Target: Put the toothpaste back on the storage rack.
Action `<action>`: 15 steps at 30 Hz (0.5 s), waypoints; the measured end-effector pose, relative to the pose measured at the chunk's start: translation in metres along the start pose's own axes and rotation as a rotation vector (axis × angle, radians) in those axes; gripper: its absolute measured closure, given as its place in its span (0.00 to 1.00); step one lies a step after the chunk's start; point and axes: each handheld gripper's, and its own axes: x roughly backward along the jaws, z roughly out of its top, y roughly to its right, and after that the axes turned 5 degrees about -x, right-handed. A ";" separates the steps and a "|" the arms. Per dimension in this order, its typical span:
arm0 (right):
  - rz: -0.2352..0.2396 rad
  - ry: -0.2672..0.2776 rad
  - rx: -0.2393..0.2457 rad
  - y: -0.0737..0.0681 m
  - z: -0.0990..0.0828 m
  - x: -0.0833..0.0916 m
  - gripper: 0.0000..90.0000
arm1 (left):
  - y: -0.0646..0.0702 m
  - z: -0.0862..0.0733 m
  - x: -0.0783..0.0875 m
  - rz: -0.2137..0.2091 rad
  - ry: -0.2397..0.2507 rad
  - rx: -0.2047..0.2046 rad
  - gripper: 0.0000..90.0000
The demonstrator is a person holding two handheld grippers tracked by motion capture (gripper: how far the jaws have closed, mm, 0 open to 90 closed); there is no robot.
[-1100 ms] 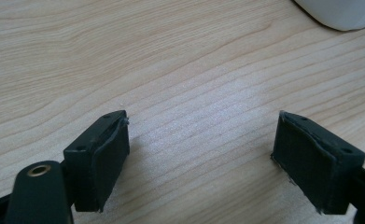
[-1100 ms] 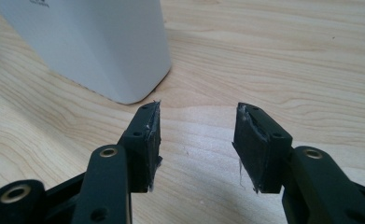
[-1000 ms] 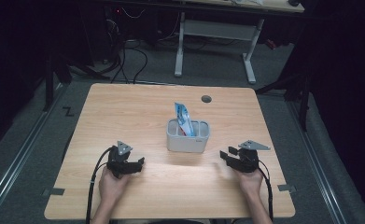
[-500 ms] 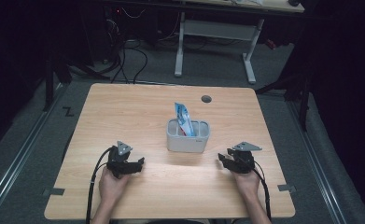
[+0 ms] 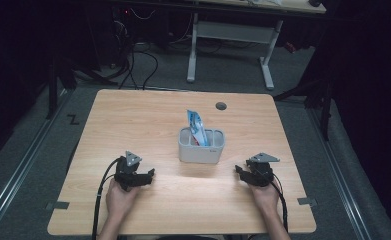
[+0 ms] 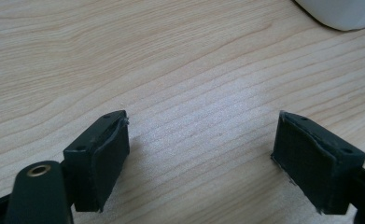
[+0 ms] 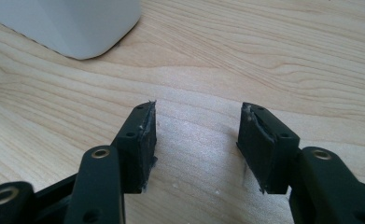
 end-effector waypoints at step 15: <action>-0.017 -0.004 -0.009 0.000 0.000 0.000 0.43 | 0.000 0.000 0.000 0.005 0.000 0.003 0.20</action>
